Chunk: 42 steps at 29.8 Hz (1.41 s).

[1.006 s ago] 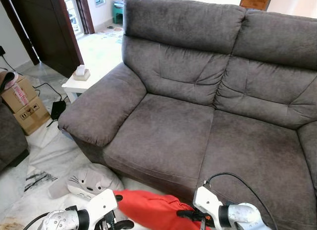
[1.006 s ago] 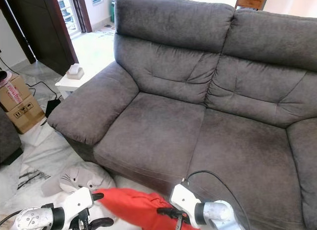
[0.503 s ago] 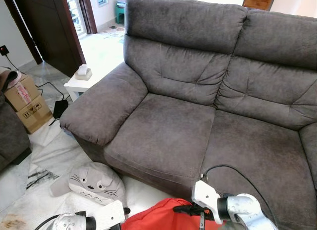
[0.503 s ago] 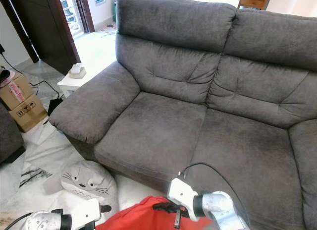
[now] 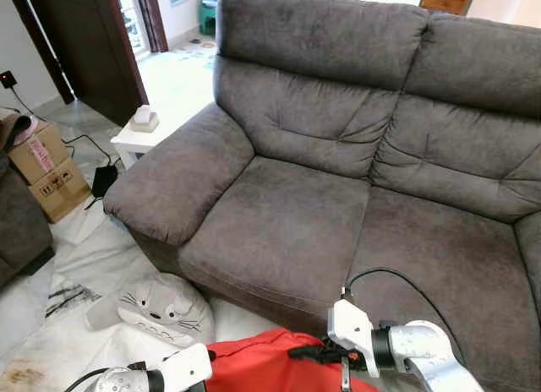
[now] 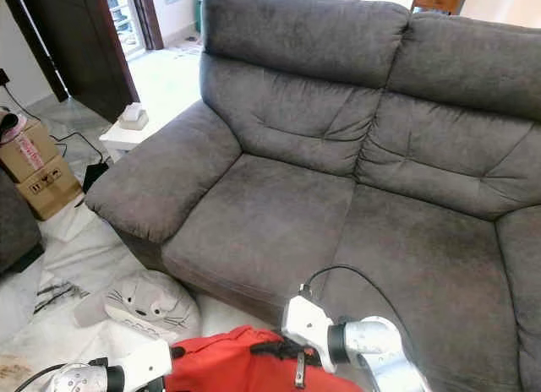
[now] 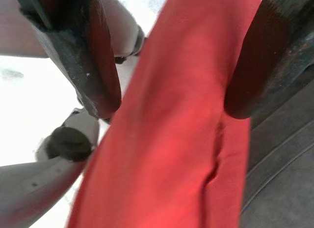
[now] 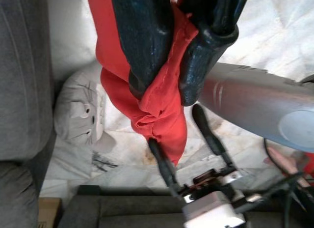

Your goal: Move the pillow to the sofa from floor

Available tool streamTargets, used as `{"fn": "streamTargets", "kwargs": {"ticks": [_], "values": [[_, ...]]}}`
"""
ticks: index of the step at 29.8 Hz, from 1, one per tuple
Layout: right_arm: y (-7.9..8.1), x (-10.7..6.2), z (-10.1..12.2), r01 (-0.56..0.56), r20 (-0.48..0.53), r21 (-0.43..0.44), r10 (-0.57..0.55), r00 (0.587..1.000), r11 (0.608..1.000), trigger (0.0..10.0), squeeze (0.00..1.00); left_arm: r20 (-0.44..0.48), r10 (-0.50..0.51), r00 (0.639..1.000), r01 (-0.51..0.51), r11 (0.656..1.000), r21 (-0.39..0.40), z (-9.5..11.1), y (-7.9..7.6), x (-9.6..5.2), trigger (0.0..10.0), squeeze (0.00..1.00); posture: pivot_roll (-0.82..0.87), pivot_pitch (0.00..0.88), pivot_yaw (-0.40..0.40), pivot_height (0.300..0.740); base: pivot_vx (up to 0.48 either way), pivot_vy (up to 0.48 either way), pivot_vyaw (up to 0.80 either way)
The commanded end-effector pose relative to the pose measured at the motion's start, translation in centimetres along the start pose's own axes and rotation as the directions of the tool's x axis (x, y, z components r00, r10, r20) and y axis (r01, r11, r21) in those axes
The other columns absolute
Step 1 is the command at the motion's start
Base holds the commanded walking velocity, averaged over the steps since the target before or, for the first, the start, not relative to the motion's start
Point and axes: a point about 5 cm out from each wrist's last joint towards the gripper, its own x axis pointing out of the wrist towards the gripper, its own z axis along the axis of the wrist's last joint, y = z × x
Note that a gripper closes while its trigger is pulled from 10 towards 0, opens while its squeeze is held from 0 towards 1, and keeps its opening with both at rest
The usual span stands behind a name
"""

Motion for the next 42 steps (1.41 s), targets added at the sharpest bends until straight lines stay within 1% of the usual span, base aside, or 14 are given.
{"fn": "streamTargets", "kwargs": {"ticks": [1,3,7,11,14,15,17,20,21,24,30,34,38,42], "values": [[0.0,-0.2,2.1,-0.016,0.085,-0.064,0.021,0.996,0.998,10.0,0.0,-0.028,0.001,1.0,-0.001,1.0,0.013,-0.7,0.1,-0.4,10.0,0.0,0.09,0.108,-0.001,0.74,0.0,0.0,0.0],[0.2,-0.4,2.0,-0.023,0.075,-0.059,0.027,0.997,0.998,10.0,0.0,-0.026,0.01,1.0,-0.009,1.0,0.024,-0.7,0.4,-0.5,10.0,0.0,0.09,0.108,-0.001,0.74,0.0,0.0,0.0],[0.7,-0.6,1.8,-0.044,0.054,-0.049,0.047,0.997,0.998,10.0,0.0,0.008,0.064,0.998,-0.064,0.998,0.029,-0.4,1.3,-0.6,10.0,0.0,0.09,0.108,-0.001,0.74,0.0,0.0,0.0],[0.7,-0.8,2.3,-0.038,0.067,-0.05,0.042,0.997,0.998,10.0,0.0,-0.007,0.036,0.999,-0.036,0.999,0.015,-0.6,1.2,-0.5,10.0,0.0,0.09,0.108,0.001,0.74,0.0,0.0,0.0],[0.4,-1.2,2.8,-0.023,0.076,-0.061,0.027,0.997,0.998,10.0,0.0,-0.047,-0.008,0.999,0.008,1.0,-0.003,-1.4,0.7,-0.7,10.0,0.0,0.09,0.108,0.001,0.74,0.0,0.0,0.0],[0.3,-1.3,3.1,-0.019,0.076,-0.069,0.024,0.997,0.997,10.0,0.0,-0.09,-0.062,0.994,0.061,0.998,-0.009,-2.2,0.0,-0.9,10.0,0.0,0.08,0.108,0.002,0.74,0.0,0.0,0.0],[0.3,-1.3,3.2,-0.021,0.075,-0.079,0.027,0.997,0.997,10.0,0.0,-0.128,-0.116,0.985,0.116,0.993,-0.007,-2.9,-0.8,-1.2,10.0,0.0,0.08,0.108,0.002,0.74,0.0,0.0,0.0],[0.5,-1.3,3.5,-0.024,0.077,-0.08,0.03,0.997,0.996,10.0,0.0,-0.154,-0.129,0.98,0.132,0.991,0.01,-3.4,-1.2,-1.4,10.0,0.0,0.08,0.108,0.002,0.74,0.0,0.0,0.0],[0.6,-1.4,3.7,-0.028,0.08,-0.083,0.035,0.996,0.996,10.0,0.0,-0.182,-0.122,0.976,0.131,0.991,0.037,-3.8,-1.2,-1.5,10.0,0.0,0.09,0.11,0.001,0.74,0.0,0.0,0.0],[0.7,-1.4,3.9,-0.036,0.085,-0.089,0.044,0.995,0.995,10.0,0.0,-0.214,-0.106,0.971,0.124,0.989,0.075,-4.2,-1.2,-1.7,10.0,0.0,0.09,0.112,0.0,0.74,0.0,0.0,0.0],[0.9,-1.6,4.3,-0.041,0.085,-0.1,0.05,0.995,0.994,10.0,0.0,-0.207,-0.061,0.976,0.08,0.993,0.087,-4.1,-0.8,-1.6,10.0,0.0,0.08,0.11,-0.002,0.74,0.0,0.0,0.0],[0.8,-1.9,4.3,-0.041,0.074,-0.103,0.049,0.996,0.994,10.0,0.0,-0.224,-0.009,0.974,0.037,0.992,0.12,-4.2,-0.4,-1.8,10.0,0.0,0.08,0.109,-0.002,0.74,0.0,0.0,0.0],[0.9,-2.0,4.4,-0.042,0.071,-0.104,0.05,0.996,0.994,10.0,0.0,-0.241,-0.008,0.97,0.04,0.991,0.125,-4.5,-0.3,-1.8,10.0,0.0,0.08,0.109,-0.002,0.74,0.0,0.0,0.0],[1.0,-2.2,4.5,-0.043,0.069,-0.105,0.05,0.996,0.994,10.0,0.0,-0.279,-0.003,0.96,0.046,0.988,0.148,-5.1,-0.5,-2.1,10.0,0.0,0.08,0.107,-0.005,0.74,0.0,0.0,0.0]]}}
